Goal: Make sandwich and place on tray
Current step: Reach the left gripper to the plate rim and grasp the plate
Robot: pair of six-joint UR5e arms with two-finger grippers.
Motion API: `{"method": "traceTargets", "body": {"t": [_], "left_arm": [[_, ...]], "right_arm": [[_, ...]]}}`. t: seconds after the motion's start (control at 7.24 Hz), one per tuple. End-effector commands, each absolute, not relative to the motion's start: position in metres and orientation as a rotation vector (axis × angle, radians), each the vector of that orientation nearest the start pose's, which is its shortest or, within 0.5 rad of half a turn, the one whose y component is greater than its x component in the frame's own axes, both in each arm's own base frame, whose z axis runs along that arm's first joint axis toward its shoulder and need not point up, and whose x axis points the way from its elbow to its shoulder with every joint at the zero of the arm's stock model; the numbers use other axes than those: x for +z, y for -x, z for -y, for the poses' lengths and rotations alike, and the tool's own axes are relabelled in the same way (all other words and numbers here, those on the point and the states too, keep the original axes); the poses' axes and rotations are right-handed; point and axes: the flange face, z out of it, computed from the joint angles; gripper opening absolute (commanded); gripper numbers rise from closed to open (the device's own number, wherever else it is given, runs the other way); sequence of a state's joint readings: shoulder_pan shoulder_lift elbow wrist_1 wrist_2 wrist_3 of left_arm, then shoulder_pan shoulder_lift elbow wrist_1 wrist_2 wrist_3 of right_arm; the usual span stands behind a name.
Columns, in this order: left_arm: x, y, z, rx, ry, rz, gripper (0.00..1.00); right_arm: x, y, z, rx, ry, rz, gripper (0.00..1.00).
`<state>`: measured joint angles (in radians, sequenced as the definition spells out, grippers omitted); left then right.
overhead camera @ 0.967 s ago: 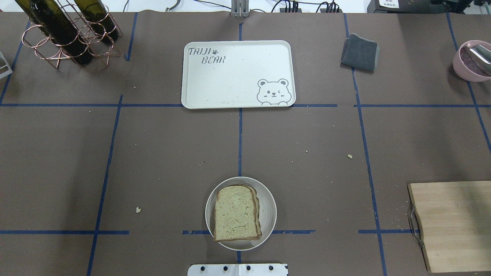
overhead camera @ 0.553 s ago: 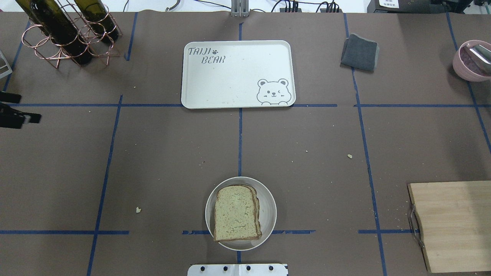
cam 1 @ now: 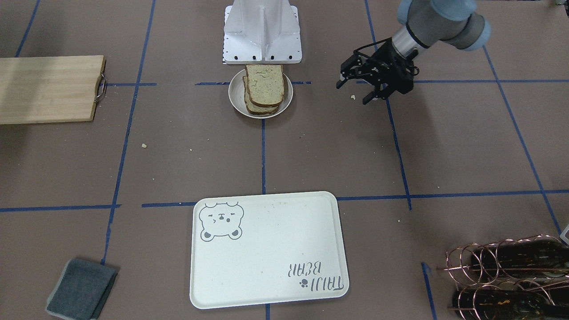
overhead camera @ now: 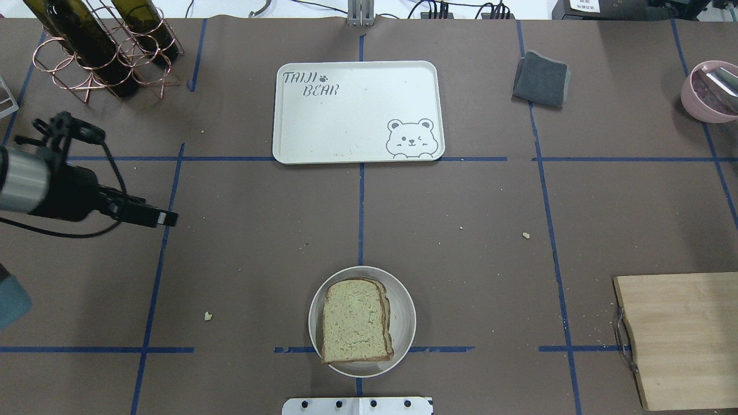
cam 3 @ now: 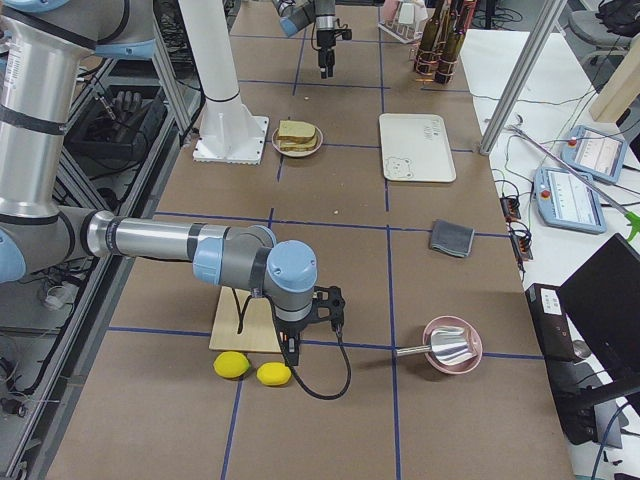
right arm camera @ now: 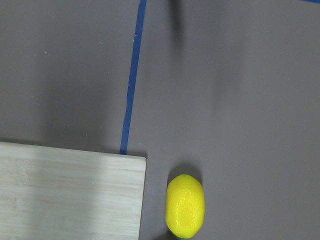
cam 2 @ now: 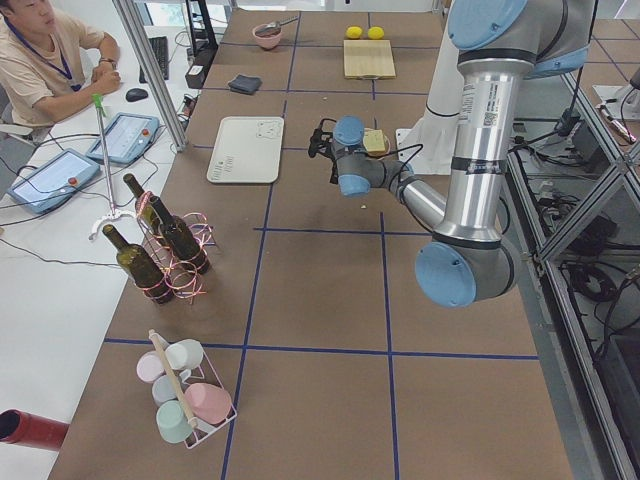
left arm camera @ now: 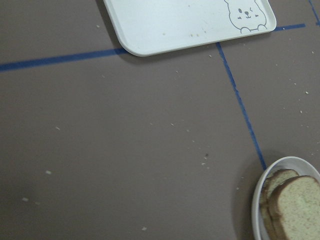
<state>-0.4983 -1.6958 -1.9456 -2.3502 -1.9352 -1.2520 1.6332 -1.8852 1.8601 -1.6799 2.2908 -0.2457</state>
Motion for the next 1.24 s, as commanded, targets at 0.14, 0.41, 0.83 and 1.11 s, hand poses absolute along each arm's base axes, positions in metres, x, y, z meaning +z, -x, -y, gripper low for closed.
{"method": "traceTargets", "body": {"t": [0.14,0.41,0.83,1.11], "left_arm": [[0.287,-0.512,0.250,-0.115,-0.144,-1.239,0.42],[0.284,-0.547,0.250,-0.108,-0.133,-1.212,0.42],[0.288,-0.558,0.252,-0.103,-0.131,-1.198,0.42],[0.295,-0.566,0.249,-0.097,-0.124,-1.182,0.13]], "right_arm": [[0.664,-0.089,0.344,-0.120,0.019,0.733,1.00],[0.665,-0.089,0.345,-0.121,0.019,0.731,1.00],[0.667,-0.090,0.345,-0.122,0.021,0.730,1.00],[0.667,-0.090,0.344,-0.121,0.023,0.729,1.00]]}}
